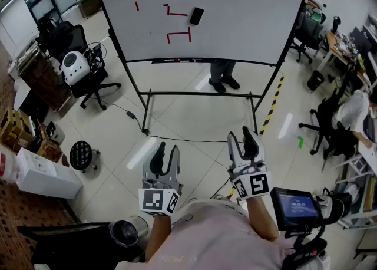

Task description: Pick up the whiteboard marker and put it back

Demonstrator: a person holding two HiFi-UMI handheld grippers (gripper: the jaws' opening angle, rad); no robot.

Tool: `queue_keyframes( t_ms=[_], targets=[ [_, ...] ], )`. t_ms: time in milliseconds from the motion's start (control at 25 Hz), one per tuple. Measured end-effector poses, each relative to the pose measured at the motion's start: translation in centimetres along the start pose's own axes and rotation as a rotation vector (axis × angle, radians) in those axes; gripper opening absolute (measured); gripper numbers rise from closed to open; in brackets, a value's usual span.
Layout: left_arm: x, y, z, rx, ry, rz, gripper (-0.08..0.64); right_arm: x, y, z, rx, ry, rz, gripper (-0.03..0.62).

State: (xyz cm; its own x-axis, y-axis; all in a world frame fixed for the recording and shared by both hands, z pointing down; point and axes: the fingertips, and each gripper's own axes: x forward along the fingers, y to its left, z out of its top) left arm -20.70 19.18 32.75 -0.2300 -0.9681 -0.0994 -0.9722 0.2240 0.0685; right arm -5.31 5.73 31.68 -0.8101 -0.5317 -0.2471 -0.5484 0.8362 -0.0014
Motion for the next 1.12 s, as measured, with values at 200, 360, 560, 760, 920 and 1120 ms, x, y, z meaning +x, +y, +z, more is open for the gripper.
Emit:
queue_keyframes(
  t_ms=[200, 360, 560, 760, 920, 1120],
  targets=[
    [1.4, 1.1, -0.7, 0.001, 0.006, -0.008, 0.127, 2.2, 0.9, -2.9, -0.009, 0.067, -0.002, 0.173],
    [5.3, 2.4, -1.1, 0.021, 0.023, -0.021, 0.137, 4.8, -0.2, -3.4, -0.034, 0.077, -0.013, 0.173],
    [15.8, 2.4, -1.8, 0.065, 0.026, -0.077, 0.175, 11.5, -3.9, -4.9, -0.084, 0.079, 0.01, 0.173],
    [29.9, 3.0, -2.1, 0.11, -0.005, -0.094, 0.176, 21.4, -9.7, -6.6, -0.086, 0.033, 0.044, 0.173],
    [40.7, 4.3, -2.7, 0.164, 0.024, -0.073, 0.219, 28.6, -13.5, -8.5, -0.054, 0.084, 0.088, 0.173],
    [52.0, 7.7, -3.4, 0.205, 0.061, -0.035, 0.242, 37.2, -17.3, -10.0, -0.041, 0.123, 0.08, 0.173]
  ],
)
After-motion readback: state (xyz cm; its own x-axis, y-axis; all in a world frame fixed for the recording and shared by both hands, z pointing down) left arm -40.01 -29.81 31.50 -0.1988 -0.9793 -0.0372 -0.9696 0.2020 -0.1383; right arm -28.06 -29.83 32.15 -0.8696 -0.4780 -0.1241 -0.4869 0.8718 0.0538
